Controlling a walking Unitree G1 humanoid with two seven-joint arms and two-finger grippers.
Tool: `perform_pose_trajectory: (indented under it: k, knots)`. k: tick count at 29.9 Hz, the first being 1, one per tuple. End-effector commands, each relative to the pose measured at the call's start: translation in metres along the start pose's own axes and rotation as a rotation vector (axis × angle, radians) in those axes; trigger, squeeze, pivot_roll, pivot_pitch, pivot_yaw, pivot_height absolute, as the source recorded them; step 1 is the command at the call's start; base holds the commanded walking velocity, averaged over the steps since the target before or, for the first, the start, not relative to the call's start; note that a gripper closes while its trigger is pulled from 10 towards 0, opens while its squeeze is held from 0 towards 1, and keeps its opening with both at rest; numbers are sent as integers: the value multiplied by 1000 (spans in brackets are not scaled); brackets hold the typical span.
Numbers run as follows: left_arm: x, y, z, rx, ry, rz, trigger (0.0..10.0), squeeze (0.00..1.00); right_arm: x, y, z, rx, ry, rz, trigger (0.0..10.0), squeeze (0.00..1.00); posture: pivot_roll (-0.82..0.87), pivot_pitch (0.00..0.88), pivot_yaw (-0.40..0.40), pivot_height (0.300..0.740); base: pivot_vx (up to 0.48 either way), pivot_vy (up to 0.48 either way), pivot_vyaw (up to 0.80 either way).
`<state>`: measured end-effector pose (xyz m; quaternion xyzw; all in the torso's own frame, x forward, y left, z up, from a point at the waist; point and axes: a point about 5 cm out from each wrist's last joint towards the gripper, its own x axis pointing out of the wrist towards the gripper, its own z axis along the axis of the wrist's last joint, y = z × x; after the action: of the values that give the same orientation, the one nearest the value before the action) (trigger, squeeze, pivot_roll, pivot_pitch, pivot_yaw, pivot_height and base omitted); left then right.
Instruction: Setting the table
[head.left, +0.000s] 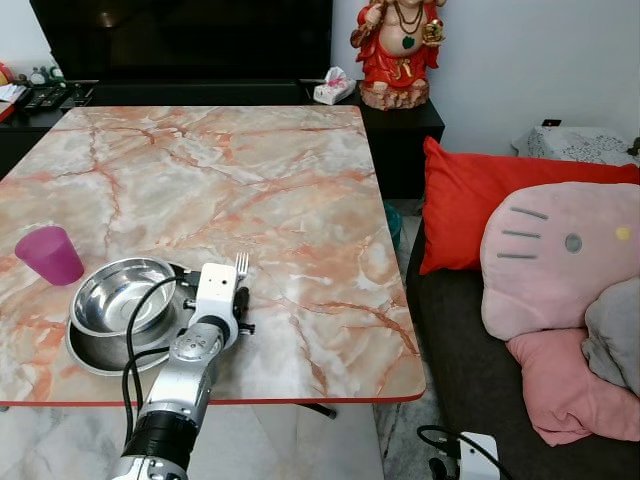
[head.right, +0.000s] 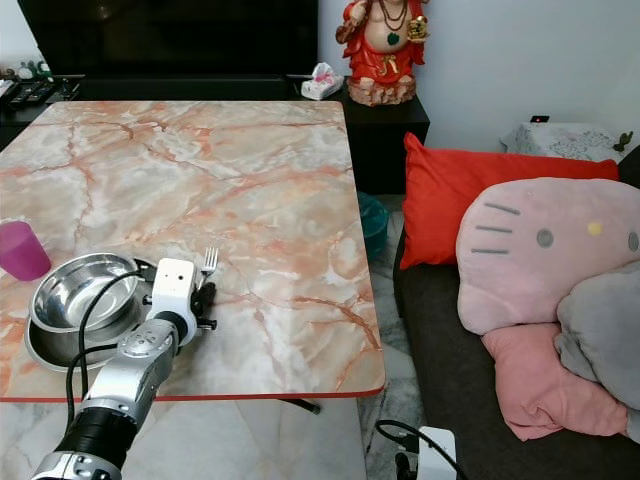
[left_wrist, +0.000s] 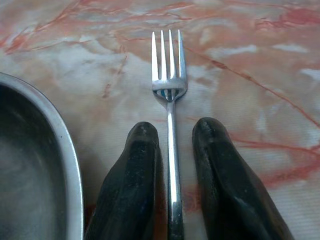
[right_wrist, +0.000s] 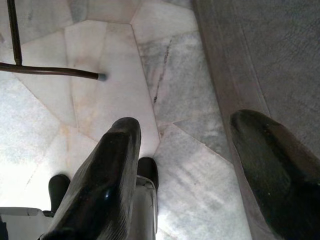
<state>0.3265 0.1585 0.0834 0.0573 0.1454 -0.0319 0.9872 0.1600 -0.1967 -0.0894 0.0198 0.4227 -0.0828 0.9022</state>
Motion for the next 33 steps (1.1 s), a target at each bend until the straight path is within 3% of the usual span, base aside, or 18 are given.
perform_pose_trajectory:
  k: [1, 15, 22, 25, 26, 27, 28, 33]
  knots:
    - [1, 3, 2, 14, 5, 19, 10000, 0, -1, -1, -3, -7, 14, -3, 10000, 0, 12, 20, -12, 740, 0, 0, 0]
    - [1, 0, 13, -20, -69, 17, 10000, 0, -1, -1, -3, -9, 15, 0, 10000, 0, 13, 20, -12, 740, 0, 0, 0]
    - [-1, -2, 33, 24, -202, 25, 10000, 0, -1, -1, -3, -8, 15, 2, 10000, 0, 14, 21, -12, 740, 0, 0, 0]
    - [-1, -2, 33, 24, -202, 25, 10000, 0, -1, -1, -3, -8, 15, 2, 10000, 0, 14, 21, -12, 740, 0, 0, 0]
    - [-4, -2, 44, 59, -288, 41, 10000, 0, -1, -1, -3, -8, 13, 4, 10000, 0, 13, 21, -12, 740, 0, 0, 0]
    - [-4, -2, 44, 59, -288, 41, 10000, 0, -1, -1, -3, -8, 13, 4, 10000, 0, 13, 21, -12, 740, 0, 0, 0]
    - [-9, -7, 56, 88, -384, 25, 10000, 0, -1, -1, -2, -11, 13, 5, 10000, 0, 14, 20, -12, 740, 0, 0, 0]
    - [-14, -13, 62, 97, -457, -12, 10000, 0, -1, -1, -2, -14, 12, 7, 10000, 0, 12, 18, -11, 740, 0, 0, 0]
